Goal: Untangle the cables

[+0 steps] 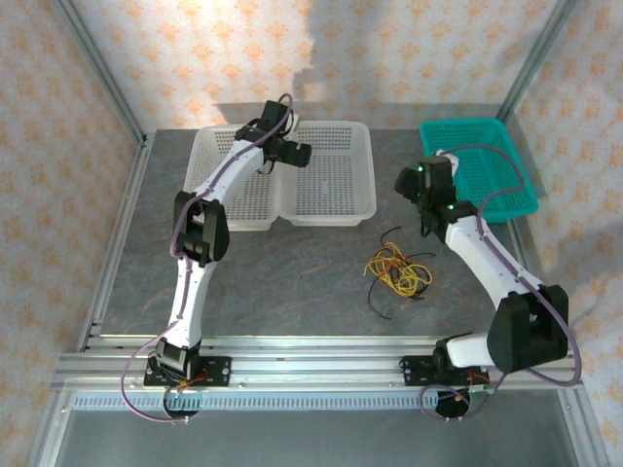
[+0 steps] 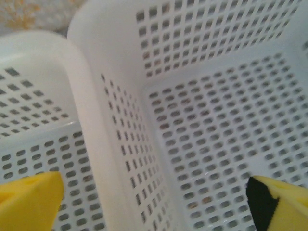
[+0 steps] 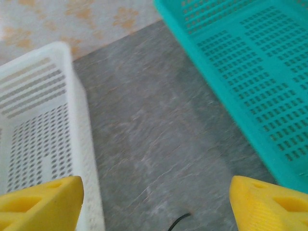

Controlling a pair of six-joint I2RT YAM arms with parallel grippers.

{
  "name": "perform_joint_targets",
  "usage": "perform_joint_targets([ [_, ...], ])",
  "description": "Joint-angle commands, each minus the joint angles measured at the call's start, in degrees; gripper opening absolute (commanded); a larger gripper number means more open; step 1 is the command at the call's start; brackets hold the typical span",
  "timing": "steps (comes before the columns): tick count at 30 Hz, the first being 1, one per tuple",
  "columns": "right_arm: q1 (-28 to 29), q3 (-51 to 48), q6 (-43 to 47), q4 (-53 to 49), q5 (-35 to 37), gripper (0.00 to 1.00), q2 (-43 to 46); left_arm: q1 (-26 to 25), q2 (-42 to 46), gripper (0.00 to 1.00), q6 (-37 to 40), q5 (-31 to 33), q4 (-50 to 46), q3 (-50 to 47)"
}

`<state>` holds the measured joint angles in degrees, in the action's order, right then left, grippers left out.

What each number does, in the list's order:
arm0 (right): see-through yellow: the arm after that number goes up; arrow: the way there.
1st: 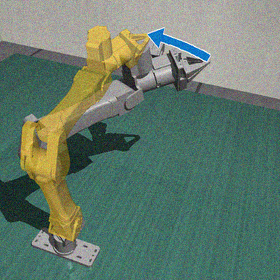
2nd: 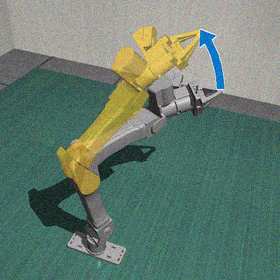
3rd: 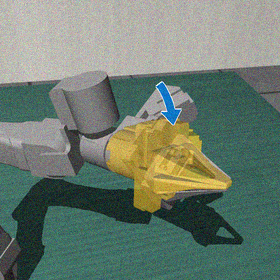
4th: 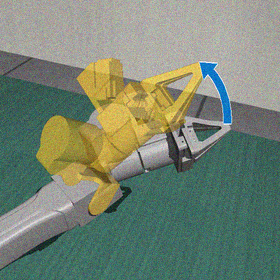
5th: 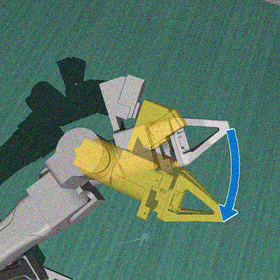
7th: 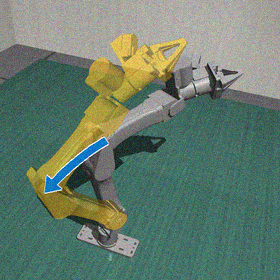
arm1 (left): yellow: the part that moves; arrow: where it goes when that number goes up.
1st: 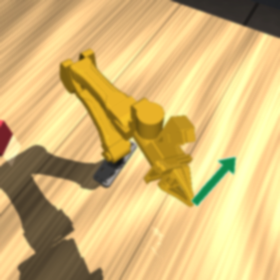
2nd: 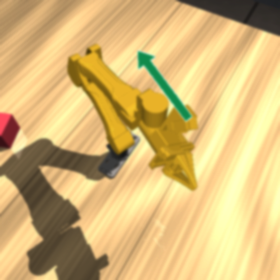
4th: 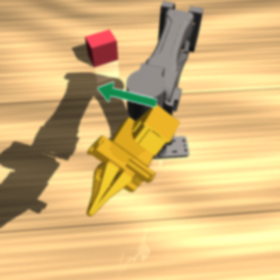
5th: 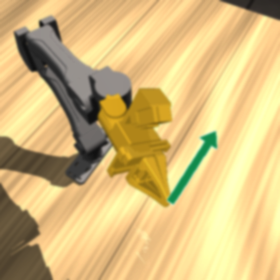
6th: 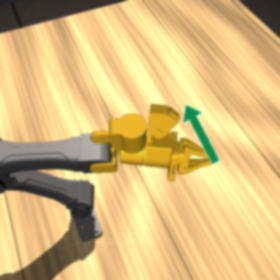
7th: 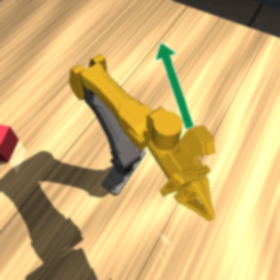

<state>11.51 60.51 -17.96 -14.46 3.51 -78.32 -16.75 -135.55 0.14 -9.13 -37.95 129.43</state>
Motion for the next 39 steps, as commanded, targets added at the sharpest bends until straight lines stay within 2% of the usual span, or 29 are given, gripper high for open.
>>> perform_joint_targets([
  [1, -3.4, 4.9, 0.3, -5.1, 0.5, 0.80, -3.7, 0.2, 4.0, 0.99, -4.2, -3.3, 0.3, 0.2],
  [5, -7.0, 9.3, 1.5, -6.6, -1.8, 0.80, -8.9, 0.1, 11.7, 0.99, -8.1, -5.1, 5.7, -7.8],
  [13, -12.0, 16.8, 4.0, -6.8, -9.1, 0.80, -19.9, -0.5, 32.4, 0.99, -20.3, -3.7, 25.6, -36.6],
  [16, -12.7, 19.8, 5.4, -7.1, -9.7, 0.80, -23.4, -0.7, 36.5, 0.99, -23.0, -4.3, 28.6, -43.3],
  [20, -12.7, 24.6, 7.6, -8.6, -9.6, 0.78, -28.3, -0.7, 39.0, 0.99, -25.6, -6.0, 28.0, -48.2],
  [25, -12.7, 31.2, 10.9, -11.5, -10.1, 0.74, -34.6, -0.8, 44.5, 0.99, -31.0, -6.3, 36.1, -60.7],
  [31, -12.7, 35.9, 13.3, -14.7, -10.7, 0.73, -38.9, -0.7, 46.9, 0.99, -33.0, -7.3, 37.9, -64.8],
  [35, -12.6, 36.5, 14.5, -15.3, -14.8, 0.68, -39.6, -0.7, 47.0, 0.99, -29.6, -8.7, 38.7, -64.8],
  [39, -11.6, 36.1, 15.3, -14.5, -17.7, 0.66, -39.6, -0.7, 45.3, 0.99, -26.7, -6.1, 34.9, -62.2],
])
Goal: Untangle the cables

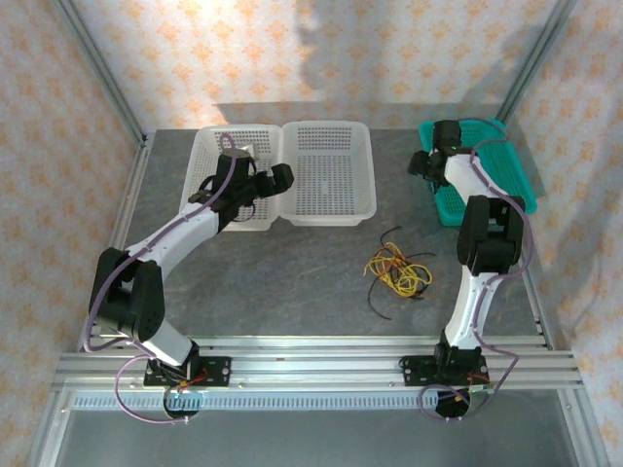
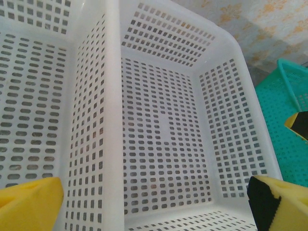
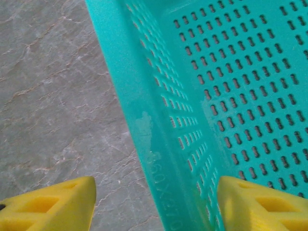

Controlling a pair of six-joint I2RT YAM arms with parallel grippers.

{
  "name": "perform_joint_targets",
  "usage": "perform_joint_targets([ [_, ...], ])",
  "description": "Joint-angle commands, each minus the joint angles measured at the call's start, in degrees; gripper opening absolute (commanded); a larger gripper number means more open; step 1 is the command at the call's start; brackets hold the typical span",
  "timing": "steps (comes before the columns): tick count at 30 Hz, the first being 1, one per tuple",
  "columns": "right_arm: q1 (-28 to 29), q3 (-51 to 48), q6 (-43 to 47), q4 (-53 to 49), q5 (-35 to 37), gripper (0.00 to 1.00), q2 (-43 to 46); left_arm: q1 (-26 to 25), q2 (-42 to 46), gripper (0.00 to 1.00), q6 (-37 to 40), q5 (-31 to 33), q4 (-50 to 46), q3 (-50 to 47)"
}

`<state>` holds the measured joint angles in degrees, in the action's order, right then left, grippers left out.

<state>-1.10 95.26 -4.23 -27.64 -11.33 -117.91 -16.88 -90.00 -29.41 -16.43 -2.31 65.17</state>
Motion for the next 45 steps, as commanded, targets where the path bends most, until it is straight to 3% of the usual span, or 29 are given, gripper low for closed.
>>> perform_joint_targets([
  [1, 1.4, 1.3, 1.7, -1.2, -2.8, 0.66, 0.1, -0.6, -0.4, 0.99, 3.4, 1.6, -1.2, 2.3],
  [8, 5.0, 0.0, 3.0, 0.0, -2.6, 0.66, 1.7, -0.6, -0.7, 0.99, 4.2, 1.2, -0.2, 1.4],
  [14, 7.0, -4.1, 2.3, 4.5, -9.0, 0.66, 6.3, -0.5, -1.5, 0.99, 4.7, 0.9, -0.5, 1.4],
  [20, 7.0, -8.3, -1.5, 7.8, -0.1, 0.70, 12.1, -0.4, -1.6, 0.99, 4.7, -0.1, -0.4, 1.3],
  [25, 6.5, -9.3, -3.8, 9.1, -3.4, 0.77, 13.2, 1.5, -0.8, 0.99, 2.6, -2.3, 1.0, 0.4],
  [28, 4.3, -9.8, -8.7, 9.8, -2.5, 0.68, 13.1, 4.0, 0.1, 0.99, -0.1, -7.4, 5.2, -2.0],
  [31, 0.8, -10.7, -14.9, 10.5, -2.2, 0.46, 12.4, 5.2, 0.5, 0.99, -0.2, -7.6, 5.7, -2.4],
  [36, -1.3, -6.1, -15.4, 6.2, -3.9, 0.23, 6.6, 7.6, -1.6, 0.99, -1.2, -9.9, 5.0, -0.4],
  [39, -1.4, -2.5, -13.9, 4.1, -5.8, 0.17, 2.5, 8.7, -3.0, 0.99, -1.8, -11.1, 5.1, 0.9],
  [45, -1.4, 4.3, -12.4, 1.2, -7.0, 0.16, -4.2, 8.9, -5.1, 0.99, -2.0, -7.7, 4.0, 2.6],
])
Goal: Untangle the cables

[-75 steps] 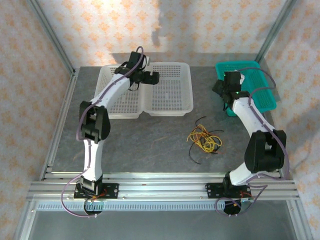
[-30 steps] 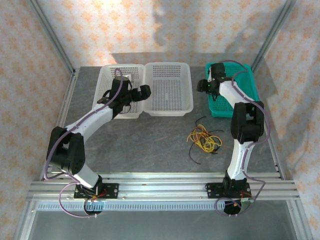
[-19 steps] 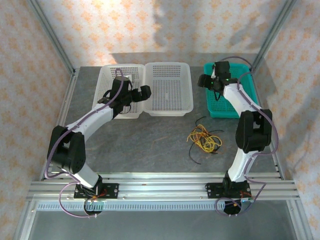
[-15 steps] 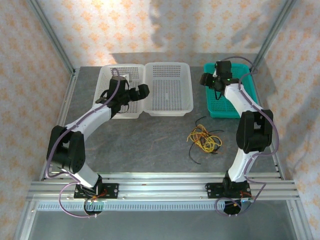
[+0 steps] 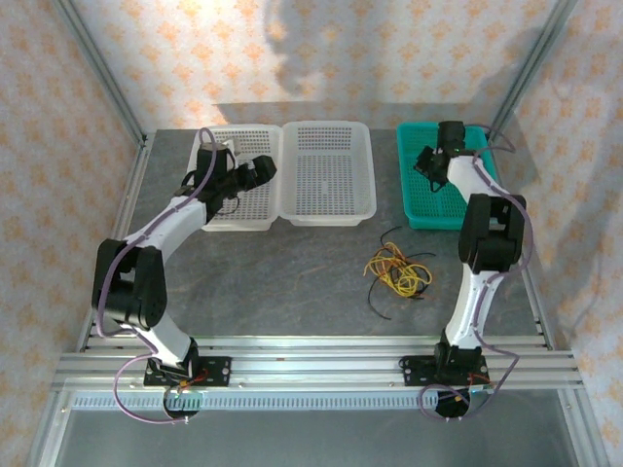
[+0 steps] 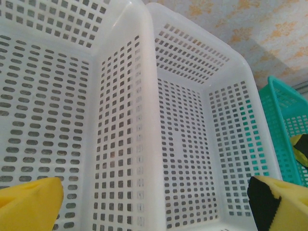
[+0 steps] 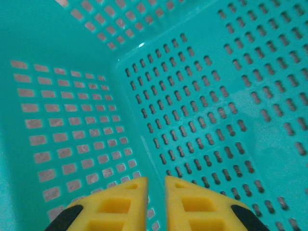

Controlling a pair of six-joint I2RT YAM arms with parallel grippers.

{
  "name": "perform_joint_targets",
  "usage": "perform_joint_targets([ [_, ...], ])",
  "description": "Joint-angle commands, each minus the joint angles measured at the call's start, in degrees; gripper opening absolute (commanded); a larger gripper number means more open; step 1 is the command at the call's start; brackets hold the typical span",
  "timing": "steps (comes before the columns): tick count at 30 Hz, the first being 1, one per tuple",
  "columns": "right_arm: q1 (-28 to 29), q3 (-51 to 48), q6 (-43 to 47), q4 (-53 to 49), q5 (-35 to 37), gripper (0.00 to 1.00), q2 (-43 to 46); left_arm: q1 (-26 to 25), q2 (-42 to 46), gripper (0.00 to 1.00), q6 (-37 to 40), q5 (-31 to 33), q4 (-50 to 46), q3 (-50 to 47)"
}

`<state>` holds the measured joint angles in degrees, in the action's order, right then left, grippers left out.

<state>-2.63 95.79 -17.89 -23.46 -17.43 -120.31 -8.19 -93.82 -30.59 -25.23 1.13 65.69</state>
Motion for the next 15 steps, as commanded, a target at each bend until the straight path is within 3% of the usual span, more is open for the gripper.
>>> perform_joint_targets([
  [1, 0.2, 4.7, 1.8, -3.2, -1.5, 0.16, -2.5, 0.3, -1.5, 1.00, -0.7, 1.2, 0.4, 2.2],
  [8, 0.2, 11.1, 7.6, -5.8, -8.7, 0.17, -7.6, 0.3, -2.7, 0.99, 0.1, 0.5, -0.9, 2.6],
  [15, 0.3, 10.7, 7.8, -4.9, -15.2, 0.17, -8.4, 0.4, -2.8, 1.00, 1.1, 1.8, -2.2, 2.5],
])
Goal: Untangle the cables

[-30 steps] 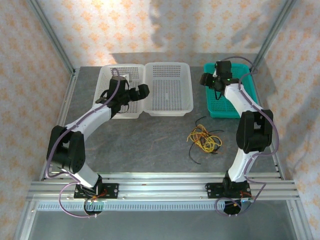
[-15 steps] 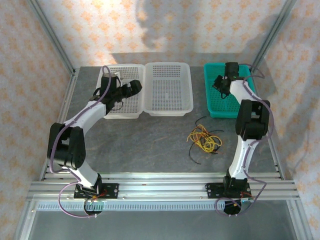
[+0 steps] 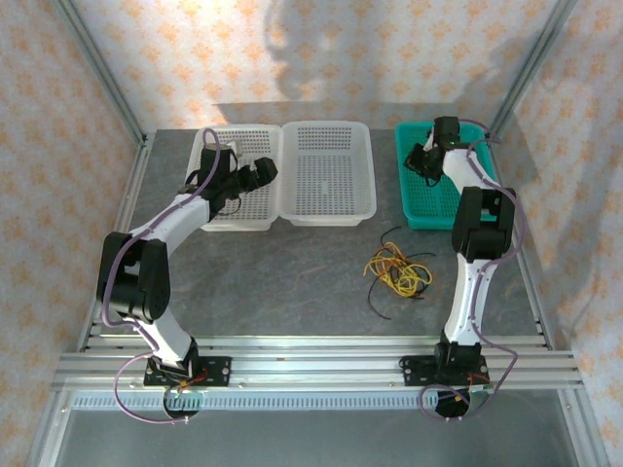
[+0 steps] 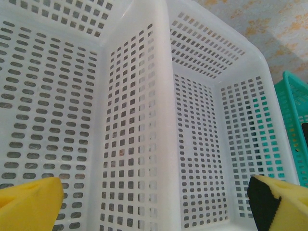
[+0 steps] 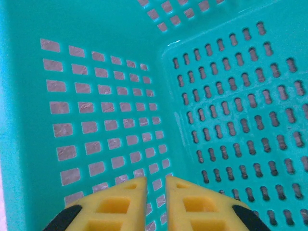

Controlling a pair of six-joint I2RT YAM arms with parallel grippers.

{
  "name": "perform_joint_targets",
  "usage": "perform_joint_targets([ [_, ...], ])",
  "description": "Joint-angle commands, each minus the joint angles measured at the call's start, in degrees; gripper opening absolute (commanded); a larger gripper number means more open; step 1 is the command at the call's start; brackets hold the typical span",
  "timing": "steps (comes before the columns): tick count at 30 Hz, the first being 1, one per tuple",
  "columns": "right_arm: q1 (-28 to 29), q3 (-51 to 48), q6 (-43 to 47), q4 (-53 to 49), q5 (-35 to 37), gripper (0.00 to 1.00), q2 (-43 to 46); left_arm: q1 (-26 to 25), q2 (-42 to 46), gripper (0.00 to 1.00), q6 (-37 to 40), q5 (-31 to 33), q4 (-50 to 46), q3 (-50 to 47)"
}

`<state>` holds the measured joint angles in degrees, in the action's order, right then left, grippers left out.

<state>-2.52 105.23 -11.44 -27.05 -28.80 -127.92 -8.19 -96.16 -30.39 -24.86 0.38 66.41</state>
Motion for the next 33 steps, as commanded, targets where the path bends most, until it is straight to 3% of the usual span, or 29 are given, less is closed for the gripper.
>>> perform_joint_targets([
  [1, 0.3, 1.2, 1.3, -1.2, -4.4, 0.17, -0.8, 0.4, -0.5, 0.99, 1.1, 1.6, -1.8, 1.9],
  [33, 7.1, 1.7, -4.3, 2.7, -8.6, 0.17, -2.3, 0.3, -4.1, 0.99, 2.6, -1.9, -2.6, 3.9],
])
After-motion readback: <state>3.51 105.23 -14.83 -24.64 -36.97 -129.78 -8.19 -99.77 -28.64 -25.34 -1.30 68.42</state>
